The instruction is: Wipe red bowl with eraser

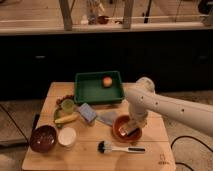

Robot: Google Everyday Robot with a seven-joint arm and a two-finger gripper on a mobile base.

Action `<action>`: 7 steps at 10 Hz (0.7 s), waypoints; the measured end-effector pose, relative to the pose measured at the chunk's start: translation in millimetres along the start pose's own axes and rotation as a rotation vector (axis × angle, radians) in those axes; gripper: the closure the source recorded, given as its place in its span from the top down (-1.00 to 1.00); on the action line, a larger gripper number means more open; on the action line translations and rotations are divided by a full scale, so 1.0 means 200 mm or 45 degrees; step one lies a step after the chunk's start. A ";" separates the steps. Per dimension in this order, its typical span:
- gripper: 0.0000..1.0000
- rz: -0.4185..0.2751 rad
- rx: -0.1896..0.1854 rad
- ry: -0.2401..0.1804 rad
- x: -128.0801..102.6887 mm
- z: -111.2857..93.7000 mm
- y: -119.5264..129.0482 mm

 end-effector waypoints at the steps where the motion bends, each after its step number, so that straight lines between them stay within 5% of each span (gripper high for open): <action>1: -1.00 0.026 0.008 0.007 0.05 -0.02 -0.02; 3: -1.00 0.050 0.004 0.018 0.12 -0.02 -0.09; 7: -1.00 -0.042 -0.034 0.005 -0.03 0.03 -0.27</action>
